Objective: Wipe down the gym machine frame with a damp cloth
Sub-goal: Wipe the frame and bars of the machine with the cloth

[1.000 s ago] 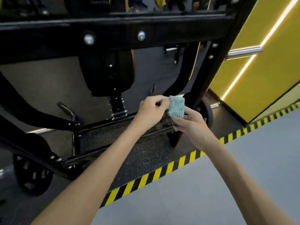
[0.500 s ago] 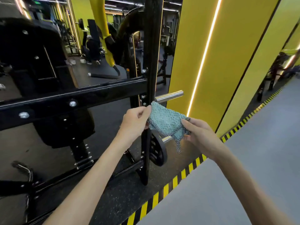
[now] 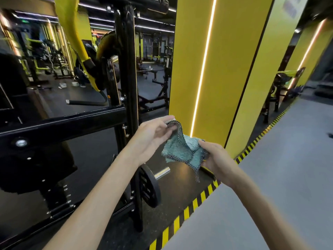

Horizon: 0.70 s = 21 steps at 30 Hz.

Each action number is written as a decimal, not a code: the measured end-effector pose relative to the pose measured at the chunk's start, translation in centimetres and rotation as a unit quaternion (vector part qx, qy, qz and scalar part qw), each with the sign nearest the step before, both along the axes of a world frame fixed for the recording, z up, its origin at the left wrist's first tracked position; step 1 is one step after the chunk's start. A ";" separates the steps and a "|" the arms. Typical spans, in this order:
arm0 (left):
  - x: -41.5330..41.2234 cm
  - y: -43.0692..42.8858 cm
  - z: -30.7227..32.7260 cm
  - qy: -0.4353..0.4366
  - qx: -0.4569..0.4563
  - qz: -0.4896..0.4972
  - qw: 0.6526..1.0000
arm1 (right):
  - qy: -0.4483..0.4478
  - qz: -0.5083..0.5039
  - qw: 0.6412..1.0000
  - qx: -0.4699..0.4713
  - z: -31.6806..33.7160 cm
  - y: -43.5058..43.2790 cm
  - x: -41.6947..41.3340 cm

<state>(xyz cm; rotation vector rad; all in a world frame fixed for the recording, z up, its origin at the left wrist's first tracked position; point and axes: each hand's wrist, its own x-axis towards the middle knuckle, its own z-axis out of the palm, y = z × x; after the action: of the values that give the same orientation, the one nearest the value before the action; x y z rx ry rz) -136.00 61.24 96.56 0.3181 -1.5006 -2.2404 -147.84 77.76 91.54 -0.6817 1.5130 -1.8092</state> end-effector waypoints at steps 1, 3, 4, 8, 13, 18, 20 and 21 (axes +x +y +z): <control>-1.0 -0.1 0.0 -0.004 -0.041 -0.006 0.999 | -0.022 0.011 1.000 -0.013 -0.1 -0.1 -0.9; -3.4 -0.6 -0.4 -0.027 -0.168 0.007 0.985 | -0.049 0.034 0.998 -0.029 -0.1 -0.3 -2.7; -4.7 -0.9 -0.4 -0.042 -0.236 0.031 0.970 | -0.054 0.044 0.997 -0.033 -0.2 -0.4 -3.8; -10.5 -2.3 -0.2 -0.071 -0.451 0.165 0.874 | -0.037 0.051 0.997 -0.032 -0.3 -1.5 -8.3; -17.7 -4.7 1.3 -0.084 -0.484 0.150 0.858 | 0.015 0.053 0.998 -0.021 0.7 -3.7 -15.1; -24.0 -6.8 2.0 -0.099 -0.442 0.115 0.884 | 0.015 0.069 0.997 -0.029 0.6 -5.1 -21.3; -26.1 -6.9 1.9 -0.099 -0.438 0.113 0.886 | 0.052 0.080 0.995 -0.006 0.1 -5.3 -23.5; -27.1 -6.9 1.9 -0.102 -0.448 0.116 0.881 | 0.079 0.082 0.993 0.009 0.0 -5.5 -24.4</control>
<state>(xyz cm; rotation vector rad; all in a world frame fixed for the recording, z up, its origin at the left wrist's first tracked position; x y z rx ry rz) -163.13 54.30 98.43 0.4049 -2.2715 -1.1603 -172.22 72.26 91.58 -0.9322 1.5245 -1.6489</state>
